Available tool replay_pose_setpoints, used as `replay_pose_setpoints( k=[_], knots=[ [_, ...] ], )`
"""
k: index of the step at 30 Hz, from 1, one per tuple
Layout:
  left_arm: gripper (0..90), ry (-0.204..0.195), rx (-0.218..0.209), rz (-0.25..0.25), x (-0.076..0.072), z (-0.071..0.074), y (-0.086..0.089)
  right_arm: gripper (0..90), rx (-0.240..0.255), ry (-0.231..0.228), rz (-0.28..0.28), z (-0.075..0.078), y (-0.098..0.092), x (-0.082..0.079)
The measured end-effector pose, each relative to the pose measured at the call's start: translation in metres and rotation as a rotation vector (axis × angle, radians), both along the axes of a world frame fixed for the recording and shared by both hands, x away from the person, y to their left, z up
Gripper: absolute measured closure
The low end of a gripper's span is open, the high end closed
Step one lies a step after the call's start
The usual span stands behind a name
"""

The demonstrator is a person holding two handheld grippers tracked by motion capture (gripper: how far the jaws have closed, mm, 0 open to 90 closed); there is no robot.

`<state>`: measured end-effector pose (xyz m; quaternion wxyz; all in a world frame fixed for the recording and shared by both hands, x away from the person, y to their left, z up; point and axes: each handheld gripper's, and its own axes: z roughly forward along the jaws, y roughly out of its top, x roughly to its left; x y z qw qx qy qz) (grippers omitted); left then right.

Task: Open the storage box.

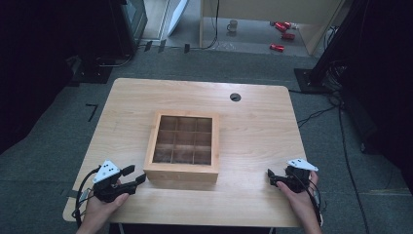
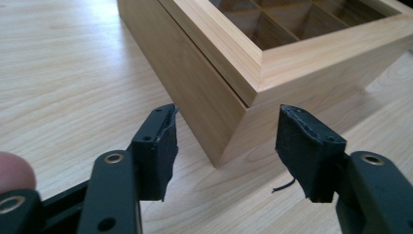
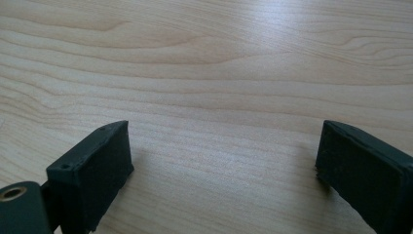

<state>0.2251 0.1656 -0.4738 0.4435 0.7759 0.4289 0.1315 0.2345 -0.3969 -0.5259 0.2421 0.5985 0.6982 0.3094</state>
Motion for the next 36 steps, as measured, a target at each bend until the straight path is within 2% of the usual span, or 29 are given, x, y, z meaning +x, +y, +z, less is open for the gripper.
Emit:
replay_pose_setpoints(
  k=[5,8,11,13,19,22,24,25,26,29,33,34,36],
  knots=[
    [51.7,0.007,0.004,-0.025,0.003,-0.005,-0.006,5.9,-0.001,0.000,0.000,0.000,0.000,0.000],
    [58.1,0.004,-0.014,-0.021,0.004,-0.005,-0.007,6.0,-0.001,0.000,0.000,0.000,0.000,0.000],
    [64.0,0.021,-0.051,-0.044,0.006,-0.005,-0.006,6.0,-0.002,0.000,0.000,0.000,0.000,0.000],
    [68.3,0.016,-0.049,-0.051,0.005,-0.005,-0.007,6.2,-0.003,0.000,-0.001,0.000,0.000,0.000],
    [71.3,0.014,-0.050,-0.054,0.005,-0.004,-0.006,11.0,-0.006,-0.010,0.008,0.001,0.001,-0.003],
    [72.3,0.011,-0.047,-0.053,0.005,-0.004,-0.006,13.4,-0.032,-0.033,0.025,0.002,0.004,-0.005],
    [73.0,0.009,-0.043,-0.050,0.005,-0.002,-0.006,13.4,-0.015,-0.036,0.026,0.003,0.006,-0.005],
    [73.0,0.009,-0.041,-0.050,0.005,-0.002,-0.006,13.4,0.016,-0.035,0.037,0.004,0.008,-0.005],
    [73.1,0.005,-0.038,-0.048,0.004,-0.002,-0.006,13.4,0.025,-0.036,0.044,0.005,0.010,-0.005],
    [73.6,-0.002,-0.023,-0.046,0.004,-0.001,-0.007,13.4,0.032,-0.050,0.077,0.012,0.021,-0.005],
    [74.3,-0.006,-0.031,-0.051,0.004,0.002,-0.007,13.5,0.049,-0.077,0.148,0.026,0.041,-0.007],
    [74.5,-0.006,-0.031,-0.051,0.004,0.002,-0.007,13.5,0.049,-0.077,0.148,0.026,0.041,-0.007],
    [74.5,-0.006,-0.026,-0.050,0.004,0.004,-0.007,13.4,0.047,-0.094,0.201,0.035,0.058,-0.009]
  ],
)
